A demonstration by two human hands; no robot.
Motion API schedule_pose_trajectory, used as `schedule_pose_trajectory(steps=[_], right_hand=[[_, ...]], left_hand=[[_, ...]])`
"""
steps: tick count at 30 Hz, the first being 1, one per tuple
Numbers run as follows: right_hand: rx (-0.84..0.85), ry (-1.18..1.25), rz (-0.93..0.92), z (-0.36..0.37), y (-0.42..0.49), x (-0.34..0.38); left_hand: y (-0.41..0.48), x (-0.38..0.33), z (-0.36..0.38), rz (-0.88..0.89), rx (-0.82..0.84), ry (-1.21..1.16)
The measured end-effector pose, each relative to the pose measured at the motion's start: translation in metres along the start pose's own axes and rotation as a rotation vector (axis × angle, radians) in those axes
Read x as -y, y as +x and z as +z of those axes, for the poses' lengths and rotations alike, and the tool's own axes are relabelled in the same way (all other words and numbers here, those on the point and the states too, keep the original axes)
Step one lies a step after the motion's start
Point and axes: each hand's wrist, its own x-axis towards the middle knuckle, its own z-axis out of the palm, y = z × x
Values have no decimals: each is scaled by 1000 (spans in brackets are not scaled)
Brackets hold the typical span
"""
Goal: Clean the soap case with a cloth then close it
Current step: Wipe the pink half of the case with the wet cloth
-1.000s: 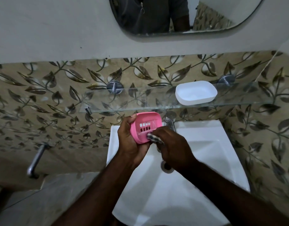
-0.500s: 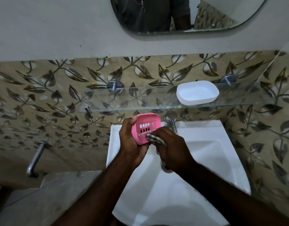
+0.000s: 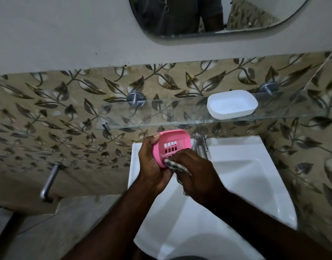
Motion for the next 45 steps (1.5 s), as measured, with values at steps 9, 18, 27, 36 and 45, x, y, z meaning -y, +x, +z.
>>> schedule_pose_trajectory(steps=[9, 18, 27, 36, 45], right_hand=[[95, -230, 28, -4, -7, -39], [82, 39, 166, 22, -11, -2], [173, -101, -42, 18, -18, -26], [124, -6, -118, 15, -19, -30], [-28, 184, 129, 37, -18, -2]], left_hand=[[4, 3, -12, -132, -5, -22], [-2, 20, -17, 59, -156, 111], [0, 13, -25, 39, -179, 176], [2, 9, -15, -13, -147, 252], [6, -2, -14, -2, -183, 253]])
